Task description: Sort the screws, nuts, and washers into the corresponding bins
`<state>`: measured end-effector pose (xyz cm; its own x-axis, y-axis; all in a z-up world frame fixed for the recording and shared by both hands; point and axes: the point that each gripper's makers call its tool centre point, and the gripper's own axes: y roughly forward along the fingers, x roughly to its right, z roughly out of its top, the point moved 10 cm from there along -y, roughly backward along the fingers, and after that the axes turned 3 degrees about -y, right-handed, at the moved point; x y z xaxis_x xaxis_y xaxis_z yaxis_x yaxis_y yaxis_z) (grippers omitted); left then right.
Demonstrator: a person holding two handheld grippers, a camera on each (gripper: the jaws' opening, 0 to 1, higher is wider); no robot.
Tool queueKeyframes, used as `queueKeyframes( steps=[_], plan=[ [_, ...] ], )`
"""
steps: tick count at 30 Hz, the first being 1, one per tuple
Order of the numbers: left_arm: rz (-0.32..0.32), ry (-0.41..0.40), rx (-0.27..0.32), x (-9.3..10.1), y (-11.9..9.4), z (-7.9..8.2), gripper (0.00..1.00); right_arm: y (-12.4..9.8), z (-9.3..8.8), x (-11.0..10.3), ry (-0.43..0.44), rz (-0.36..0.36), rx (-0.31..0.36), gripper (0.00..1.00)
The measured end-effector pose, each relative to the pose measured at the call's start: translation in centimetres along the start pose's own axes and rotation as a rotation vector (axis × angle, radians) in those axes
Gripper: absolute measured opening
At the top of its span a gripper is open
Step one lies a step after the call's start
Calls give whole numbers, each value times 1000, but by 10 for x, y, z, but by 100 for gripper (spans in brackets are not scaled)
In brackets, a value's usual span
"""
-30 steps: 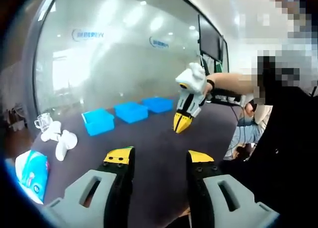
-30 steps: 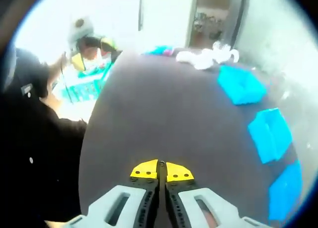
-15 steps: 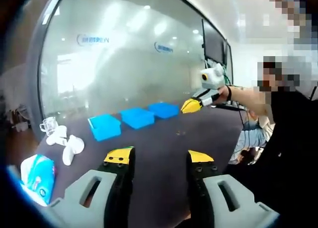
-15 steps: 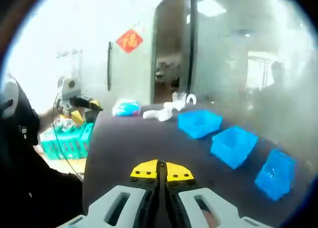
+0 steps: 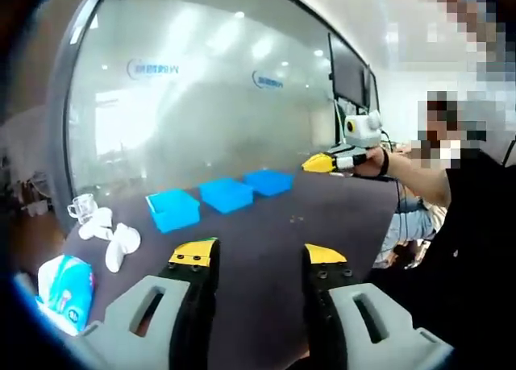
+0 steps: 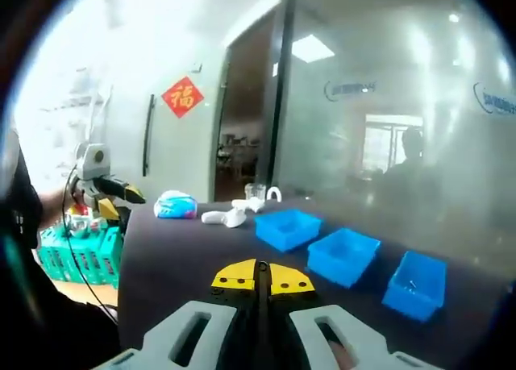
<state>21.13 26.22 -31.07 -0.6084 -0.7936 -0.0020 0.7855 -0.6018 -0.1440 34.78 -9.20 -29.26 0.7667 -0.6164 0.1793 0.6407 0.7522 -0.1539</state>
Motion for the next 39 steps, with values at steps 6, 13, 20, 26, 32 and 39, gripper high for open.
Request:
queueKeyframes(
  steps=[6, 13, 20, 26, 32, 39],
  plan=[
    [-2, -2, 3, 2, 1, 0, 39, 17, 3, 15, 6, -11, 4, 1],
    [-6, -2, 10, 3, 2, 1, 39, 46, 12, 44, 33, -66, 31, 1],
    [-6, 1, 10, 4, 1, 2, 39, 84, 19, 77, 51, -126, 27, 1],
    [-3, 2, 13, 4, 1, 4, 39, 113, 19, 100, 31, -177, -1, 1],
    [7, 6, 16, 3, 0, 8, 39, 141, 16, 110, 34, -202, -39, 1],
    [17, 6, 22, 2, -4, 12, 39, 164, 12, 119, 4, -210, -88, 1]
  ],
)
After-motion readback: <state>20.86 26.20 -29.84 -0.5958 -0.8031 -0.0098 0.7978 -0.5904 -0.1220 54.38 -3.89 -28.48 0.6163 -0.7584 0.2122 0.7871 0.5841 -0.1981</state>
